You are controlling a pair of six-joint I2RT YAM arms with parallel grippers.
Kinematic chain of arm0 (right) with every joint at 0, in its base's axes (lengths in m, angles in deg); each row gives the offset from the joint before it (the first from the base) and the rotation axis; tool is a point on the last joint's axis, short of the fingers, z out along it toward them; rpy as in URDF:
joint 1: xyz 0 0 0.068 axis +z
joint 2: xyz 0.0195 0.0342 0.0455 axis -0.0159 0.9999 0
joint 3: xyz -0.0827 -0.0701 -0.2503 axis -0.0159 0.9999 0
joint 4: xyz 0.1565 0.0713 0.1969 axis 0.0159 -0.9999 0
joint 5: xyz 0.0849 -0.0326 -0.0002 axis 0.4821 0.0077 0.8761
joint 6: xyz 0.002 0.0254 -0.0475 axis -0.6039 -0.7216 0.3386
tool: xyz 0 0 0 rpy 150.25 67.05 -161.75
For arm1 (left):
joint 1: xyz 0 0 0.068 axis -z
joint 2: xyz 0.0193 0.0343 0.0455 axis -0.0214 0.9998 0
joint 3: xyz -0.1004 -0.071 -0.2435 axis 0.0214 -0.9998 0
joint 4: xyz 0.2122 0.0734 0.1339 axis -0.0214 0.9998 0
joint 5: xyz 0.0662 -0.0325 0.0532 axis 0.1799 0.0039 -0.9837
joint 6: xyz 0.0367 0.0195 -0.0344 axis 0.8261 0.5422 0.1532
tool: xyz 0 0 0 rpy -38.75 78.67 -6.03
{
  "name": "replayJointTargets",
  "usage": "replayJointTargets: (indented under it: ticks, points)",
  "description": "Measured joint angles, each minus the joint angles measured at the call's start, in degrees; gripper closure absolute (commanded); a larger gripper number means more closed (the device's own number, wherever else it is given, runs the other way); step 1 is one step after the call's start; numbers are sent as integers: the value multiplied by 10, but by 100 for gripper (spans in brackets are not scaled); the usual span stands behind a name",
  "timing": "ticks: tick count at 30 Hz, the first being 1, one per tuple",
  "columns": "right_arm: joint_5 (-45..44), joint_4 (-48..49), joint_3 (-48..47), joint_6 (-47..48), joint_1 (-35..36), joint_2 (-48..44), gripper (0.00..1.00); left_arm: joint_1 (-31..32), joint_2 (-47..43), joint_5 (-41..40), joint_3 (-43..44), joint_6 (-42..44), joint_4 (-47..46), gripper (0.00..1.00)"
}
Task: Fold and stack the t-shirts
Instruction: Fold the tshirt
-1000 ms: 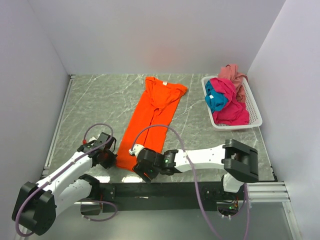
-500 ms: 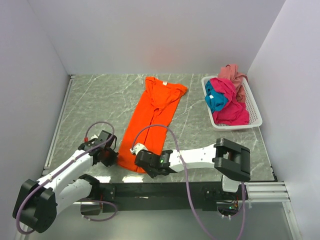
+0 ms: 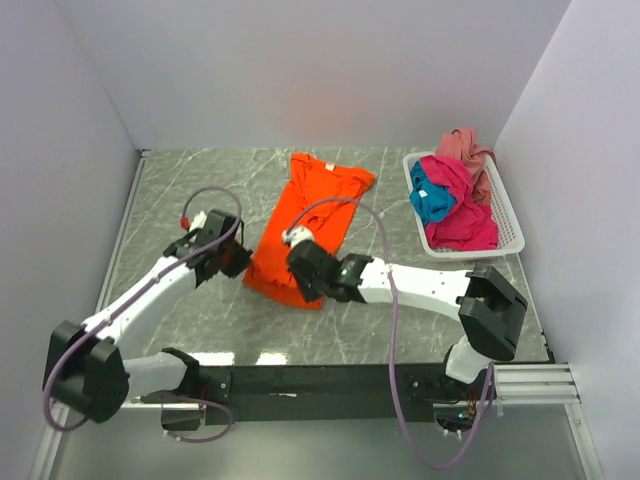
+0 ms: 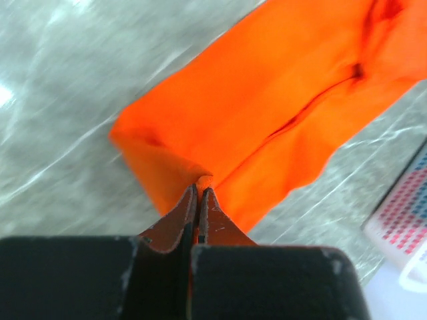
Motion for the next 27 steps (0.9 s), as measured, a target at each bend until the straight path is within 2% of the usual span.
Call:
replayJointTargets:
  ticks: [9,16,22,24,25,26,27]
  points:
    - [19,-17,-66,16,-127,7,100,-15,174,-10,158,25,-42,99]
    - [46,-26,-118,31,-190,48,100,-20,329,-10,313,53,-46,99]
    - [78,-35,-157,48,-239,112,100,-29,402,-10,374,63,-43,99]
    - [89,-35,-170,52,-252,135,97,-33,417,-9,382,66,-44,99]
    - [92,-36,-177,53,-257,148,94,-36,426,-6,387,68,-43,96]
    - [93,-40,-187,54,-262,160,74,-38,434,-5,393,72,-42,84]
    - [95,-43,-198,50,-269,173,62,-40,442,-3,401,78,-39,52]
